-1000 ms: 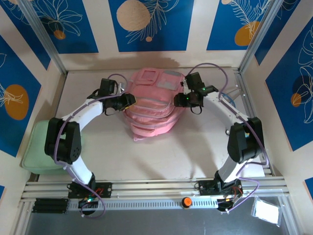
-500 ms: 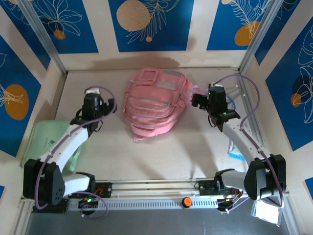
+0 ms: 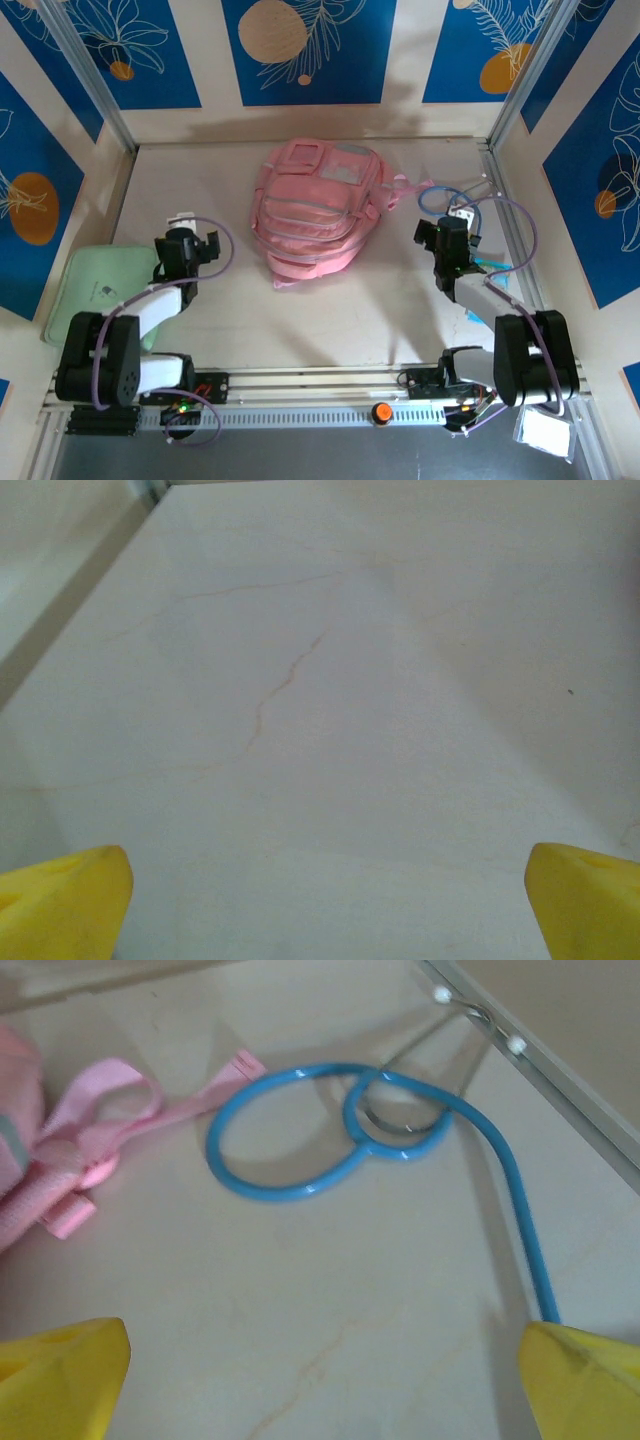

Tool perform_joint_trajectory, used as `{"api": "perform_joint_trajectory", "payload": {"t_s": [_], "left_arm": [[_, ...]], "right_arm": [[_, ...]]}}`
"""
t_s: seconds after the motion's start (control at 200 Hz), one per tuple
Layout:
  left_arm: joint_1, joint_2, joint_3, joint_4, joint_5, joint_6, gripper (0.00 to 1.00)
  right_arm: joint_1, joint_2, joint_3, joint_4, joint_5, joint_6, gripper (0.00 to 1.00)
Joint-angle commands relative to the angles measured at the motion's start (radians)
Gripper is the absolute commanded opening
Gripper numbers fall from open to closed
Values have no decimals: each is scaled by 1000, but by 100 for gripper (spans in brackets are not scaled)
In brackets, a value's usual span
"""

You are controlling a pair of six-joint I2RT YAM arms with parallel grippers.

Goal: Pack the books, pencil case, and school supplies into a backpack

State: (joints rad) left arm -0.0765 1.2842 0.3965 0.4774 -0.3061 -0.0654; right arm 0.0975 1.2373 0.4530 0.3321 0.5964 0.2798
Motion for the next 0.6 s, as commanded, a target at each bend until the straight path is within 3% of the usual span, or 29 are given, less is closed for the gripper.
{"api": "perform_joint_trajectory", "payload": {"t_s": [0.0, 0.13, 0.31, 0.445, 0.595], "left_arm": [[45, 42, -25, 177, 190, 38, 100], [73, 96, -97, 448, 317, 49, 99], [80, 206, -113, 576, 382, 60, 100], [80, 292, -97, 629, 409, 68, 100], [76, 279, -53, 516, 354, 59, 100]], "right_arm": [[-1, 27, -65, 260, -100, -82, 99], [-18, 101, -82, 386, -213, -135, 99], [-28, 195, -85, 502, -291, -178, 100], [-33, 283, -102, 606, -343, -197, 99], [-39, 288, -72, 551, -318, -179, 99]]}}
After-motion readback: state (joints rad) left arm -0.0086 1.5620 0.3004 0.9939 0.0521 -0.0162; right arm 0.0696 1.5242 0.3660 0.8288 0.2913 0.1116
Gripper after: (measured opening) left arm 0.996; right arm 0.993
